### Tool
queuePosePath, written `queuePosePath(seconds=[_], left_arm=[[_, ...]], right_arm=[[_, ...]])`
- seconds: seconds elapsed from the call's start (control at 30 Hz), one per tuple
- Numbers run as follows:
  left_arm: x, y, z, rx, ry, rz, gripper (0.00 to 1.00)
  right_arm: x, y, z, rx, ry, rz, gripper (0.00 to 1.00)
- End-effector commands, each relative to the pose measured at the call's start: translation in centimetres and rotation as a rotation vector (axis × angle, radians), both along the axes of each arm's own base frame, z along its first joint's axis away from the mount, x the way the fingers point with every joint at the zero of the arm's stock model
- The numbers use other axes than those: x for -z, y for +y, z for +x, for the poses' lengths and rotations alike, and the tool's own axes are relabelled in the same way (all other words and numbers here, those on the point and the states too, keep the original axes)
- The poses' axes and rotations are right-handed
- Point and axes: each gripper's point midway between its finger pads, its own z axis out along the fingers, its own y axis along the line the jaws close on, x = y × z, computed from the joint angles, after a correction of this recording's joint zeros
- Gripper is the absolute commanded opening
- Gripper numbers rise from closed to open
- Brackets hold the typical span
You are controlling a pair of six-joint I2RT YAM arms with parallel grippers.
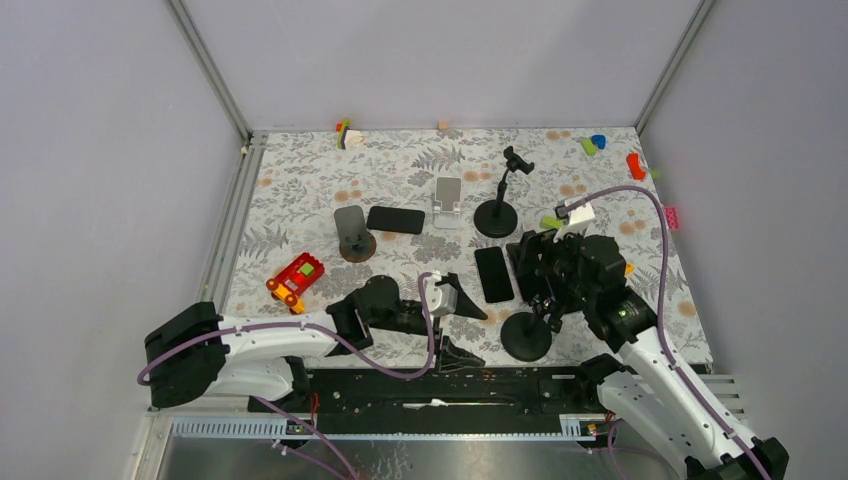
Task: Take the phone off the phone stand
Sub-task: Pick up the phone stand at the center of the board.
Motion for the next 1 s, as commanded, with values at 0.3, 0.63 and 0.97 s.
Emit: queuePosePath(seconds=[0.3,0.63,0.97], left_arm=[[-1.4,-5.4,3.1,-0.001,-0.104,-0.097,0.99],[2.0,-10.5,6.4,-0.066,-0.036,-0.1,0.99],[4.2,-12.6,7.1,-0.075,0.051,-0.102,0.99]], right_arm=[[-6.7,-2.8,-3.1,0.182,0.193,0.079,1.0],[-8.7,-3.7,-5.1,0.179,0.149,0.116,1.0],[-8.3,-3.8,-5.8,0.165,0.157,0.107,1.0]])
